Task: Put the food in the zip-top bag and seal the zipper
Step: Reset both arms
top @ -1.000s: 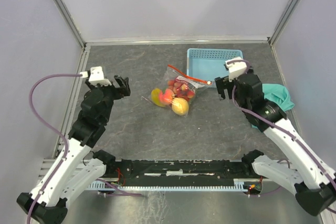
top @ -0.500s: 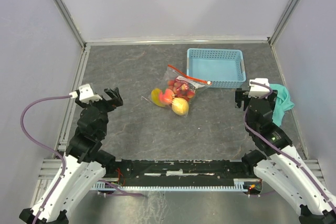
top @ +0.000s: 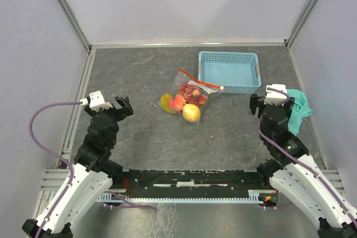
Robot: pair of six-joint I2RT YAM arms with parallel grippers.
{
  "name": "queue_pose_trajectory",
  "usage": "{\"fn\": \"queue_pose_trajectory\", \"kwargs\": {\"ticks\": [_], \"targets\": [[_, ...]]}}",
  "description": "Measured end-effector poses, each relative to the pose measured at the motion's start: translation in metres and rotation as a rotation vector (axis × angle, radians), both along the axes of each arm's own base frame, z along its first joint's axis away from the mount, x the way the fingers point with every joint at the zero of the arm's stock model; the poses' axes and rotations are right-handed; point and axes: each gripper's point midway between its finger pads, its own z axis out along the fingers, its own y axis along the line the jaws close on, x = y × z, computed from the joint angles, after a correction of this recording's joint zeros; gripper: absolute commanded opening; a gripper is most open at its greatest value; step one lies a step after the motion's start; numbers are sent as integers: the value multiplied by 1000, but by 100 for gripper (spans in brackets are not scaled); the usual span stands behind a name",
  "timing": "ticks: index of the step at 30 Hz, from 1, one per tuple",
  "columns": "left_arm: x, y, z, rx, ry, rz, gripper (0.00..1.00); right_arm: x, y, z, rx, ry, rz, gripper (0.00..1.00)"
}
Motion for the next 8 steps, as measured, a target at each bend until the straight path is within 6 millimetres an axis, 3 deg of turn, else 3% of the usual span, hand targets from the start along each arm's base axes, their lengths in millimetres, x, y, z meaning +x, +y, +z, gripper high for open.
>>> {"fn": "queue_pose_trajectory", "kwargs": {"ticks": [8], "targets": [[0, -1, 0, 0, 2, -4, 99, 1, 1, -2, 5, 6, -2, 99]]}}
